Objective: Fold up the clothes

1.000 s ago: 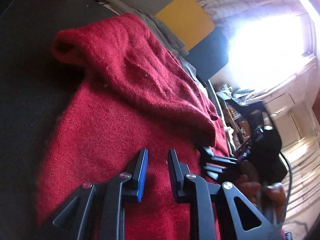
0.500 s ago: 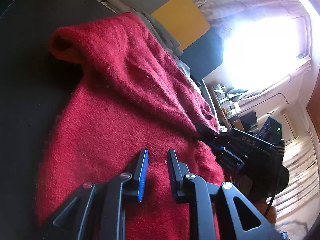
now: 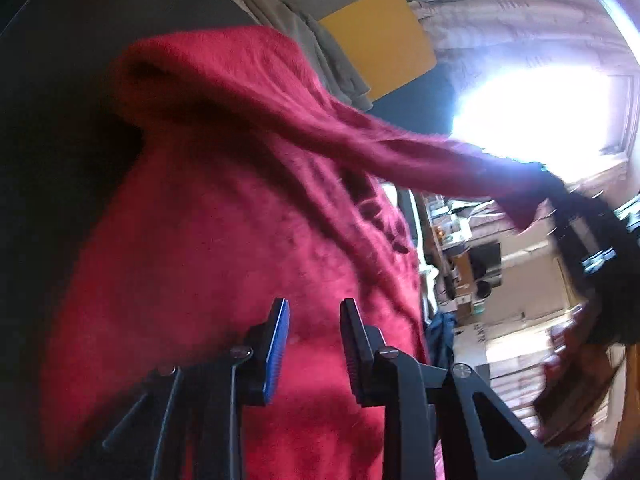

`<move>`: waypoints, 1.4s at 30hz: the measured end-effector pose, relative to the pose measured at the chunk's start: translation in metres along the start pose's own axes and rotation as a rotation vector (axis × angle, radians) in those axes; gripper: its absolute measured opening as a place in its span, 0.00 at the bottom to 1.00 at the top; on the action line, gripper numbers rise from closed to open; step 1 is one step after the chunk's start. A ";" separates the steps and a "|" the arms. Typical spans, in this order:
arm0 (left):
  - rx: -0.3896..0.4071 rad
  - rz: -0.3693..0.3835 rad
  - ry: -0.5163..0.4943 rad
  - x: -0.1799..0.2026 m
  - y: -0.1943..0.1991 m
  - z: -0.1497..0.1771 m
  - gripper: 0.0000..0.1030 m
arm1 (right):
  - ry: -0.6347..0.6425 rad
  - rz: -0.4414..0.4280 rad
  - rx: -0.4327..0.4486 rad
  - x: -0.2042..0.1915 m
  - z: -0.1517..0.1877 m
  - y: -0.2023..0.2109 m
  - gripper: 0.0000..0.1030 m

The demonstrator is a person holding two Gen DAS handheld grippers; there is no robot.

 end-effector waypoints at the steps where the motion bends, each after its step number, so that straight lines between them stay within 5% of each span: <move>1: -0.005 -0.019 -0.014 0.006 -0.008 -0.004 0.24 | 0.019 -0.011 0.011 -0.005 -0.015 0.003 0.08; 4: 0.003 -0.066 -0.042 0.021 -0.028 -0.024 0.25 | 0.075 -0.043 0.042 -0.021 -0.059 0.013 0.08; 9: 0.131 -0.162 0.001 0.017 -0.026 -0.074 0.27 | 0.168 -0.053 0.085 -0.029 -0.119 0.027 0.08; 15: 0.205 -0.269 0.027 -0.008 -0.003 -0.087 0.27 | 0.137 -0.009 0.126 0.035 -0.131 0.050 0.08; 22: 0.153 -0.299 -0.048 -0.020 -0.005 -0.047 0.27 | -0.195 0.066 -0.094 0.185 -0.005 0.003 0.08; 29: 0.144 -0.236 0.005 -0.024 0.005 -0.032 0.27 | -0.414 0.076 -0.219 0.240 0.105 -0.028 0.08; 38: 0.104 -0.224 -0.024 -0.019 0.014 -0.014 0.27 | -0.445 0.040 -0.148 0.233 0.122 0.002 0.09; 42: 0.076 -0.234 -0.109 -0.003 0.020 -0.016 0.27 | -0.435 0.039 -0.195 0.241 0.134 0.002 0.21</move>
Point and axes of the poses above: each gripper's, at about its wrist camera, not at the fingertips, and y roughly against the way its jaws point, x to its right, z to its underside, the point moved 4 cm from there along -y, roughly the way its jaws point, and after that the axes turned 8 degrees about -y, right-handed, at the moved point
